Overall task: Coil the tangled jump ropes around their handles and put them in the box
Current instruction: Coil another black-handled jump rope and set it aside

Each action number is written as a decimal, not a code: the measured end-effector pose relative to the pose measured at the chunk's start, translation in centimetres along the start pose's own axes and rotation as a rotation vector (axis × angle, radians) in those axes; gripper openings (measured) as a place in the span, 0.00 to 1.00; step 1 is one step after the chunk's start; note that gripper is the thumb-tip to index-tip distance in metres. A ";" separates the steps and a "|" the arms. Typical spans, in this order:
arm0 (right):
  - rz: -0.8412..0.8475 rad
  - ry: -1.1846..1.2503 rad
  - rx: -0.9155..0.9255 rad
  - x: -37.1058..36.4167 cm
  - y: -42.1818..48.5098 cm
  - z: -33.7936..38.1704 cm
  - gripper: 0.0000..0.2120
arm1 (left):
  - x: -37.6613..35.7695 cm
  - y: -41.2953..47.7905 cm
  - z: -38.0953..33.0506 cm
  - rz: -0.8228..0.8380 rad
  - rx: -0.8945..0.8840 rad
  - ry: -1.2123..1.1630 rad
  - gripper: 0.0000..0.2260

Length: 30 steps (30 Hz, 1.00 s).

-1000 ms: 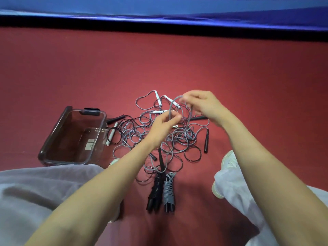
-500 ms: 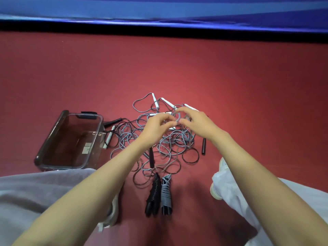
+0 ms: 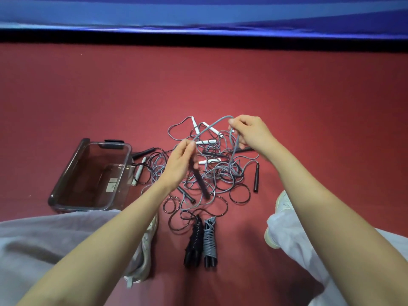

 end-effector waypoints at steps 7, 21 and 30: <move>0.120 0.405 -0.170 -3.4 0.2 -0.7 0.14 | -2.5 0.1 4.6 0.294 0.193 0.162 0.19; -0.179 0.834 -0.574 -5.0 3.8 -9.3 0.09 | -1.6 -0.3 12.8 0.257 0.470 0.040 0.12; -0.011 1.042 -0.788 -11.8 5.6 -12.6 0.08 | -1.7 3.2 15.0 0.102 0.413 -0.024 0.03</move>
Point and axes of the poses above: each hand's wrist, its own y-axis towards the middle knuckle, its own x-axis out of the back of the hand, z = x × y, the point moved 9 cm from there along y, towards the middle knuckle, and after that the axes turned 2 degrees about -x, right-handed, at the moved point
